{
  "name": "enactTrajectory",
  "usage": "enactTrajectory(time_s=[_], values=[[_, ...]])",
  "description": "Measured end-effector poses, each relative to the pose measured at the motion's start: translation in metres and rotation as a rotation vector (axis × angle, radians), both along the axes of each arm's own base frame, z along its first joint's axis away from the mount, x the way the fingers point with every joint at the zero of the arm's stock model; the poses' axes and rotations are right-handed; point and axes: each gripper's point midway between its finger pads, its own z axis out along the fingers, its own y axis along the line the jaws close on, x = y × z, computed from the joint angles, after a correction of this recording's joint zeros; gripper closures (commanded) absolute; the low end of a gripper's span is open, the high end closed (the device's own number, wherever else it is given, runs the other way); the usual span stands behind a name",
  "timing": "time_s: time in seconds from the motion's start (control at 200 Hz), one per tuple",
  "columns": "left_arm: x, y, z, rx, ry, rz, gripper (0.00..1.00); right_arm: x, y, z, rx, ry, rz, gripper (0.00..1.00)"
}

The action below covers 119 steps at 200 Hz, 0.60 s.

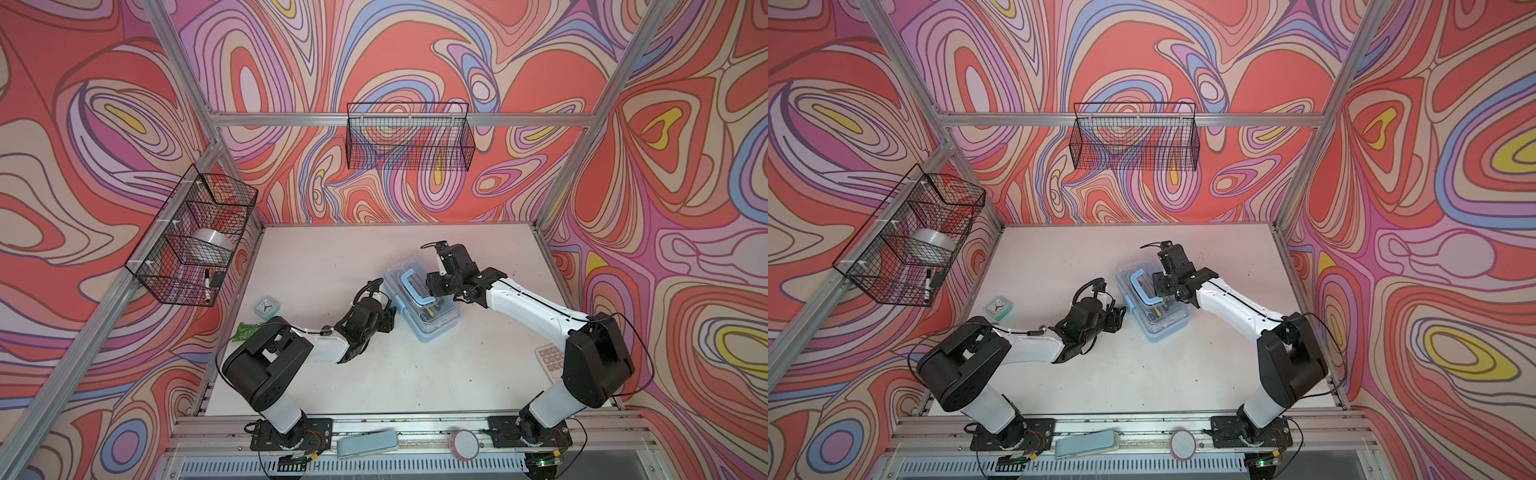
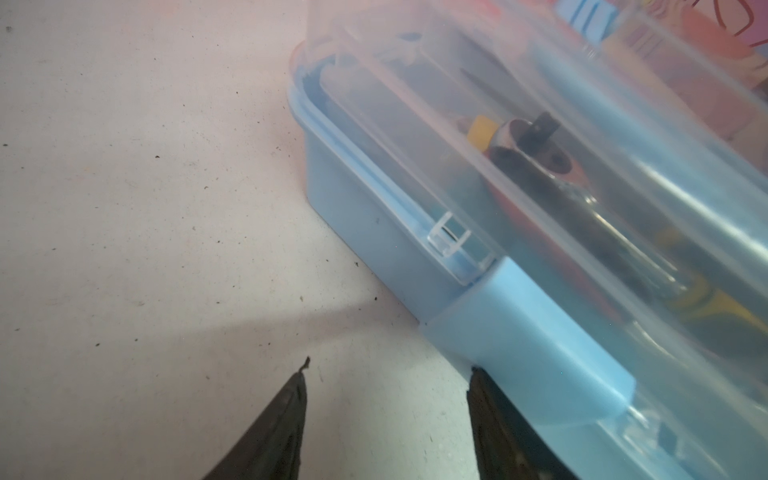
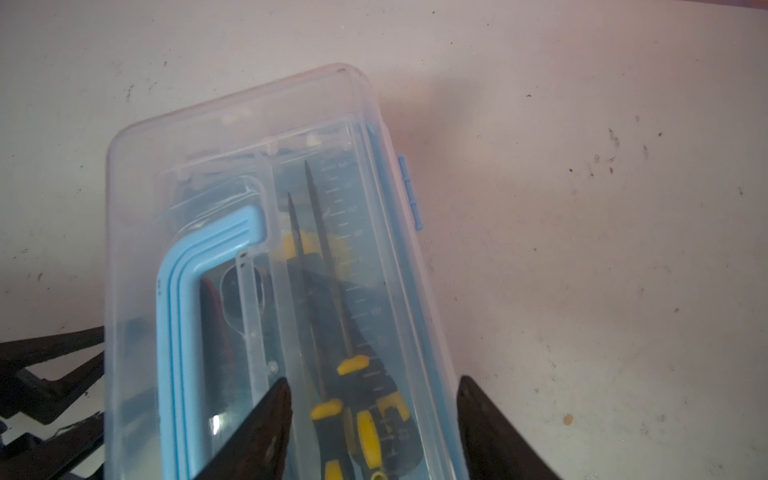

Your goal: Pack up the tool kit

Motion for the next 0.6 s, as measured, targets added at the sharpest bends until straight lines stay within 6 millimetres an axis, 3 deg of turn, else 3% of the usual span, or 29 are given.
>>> enactTrajectory(time_s=[0.345,0.596], values=[[0.004,0.0,-0.019,0.035,0.044,0.005,0.39,0.011,0.004,-0.003,0.034,-0.034,0.032,0.42],[0.007,-0.004,-0.021,0.054,0.069,0.0,0.39,0.014,0.004,-0.006,0.049,-0.062,0.032,0.45]])
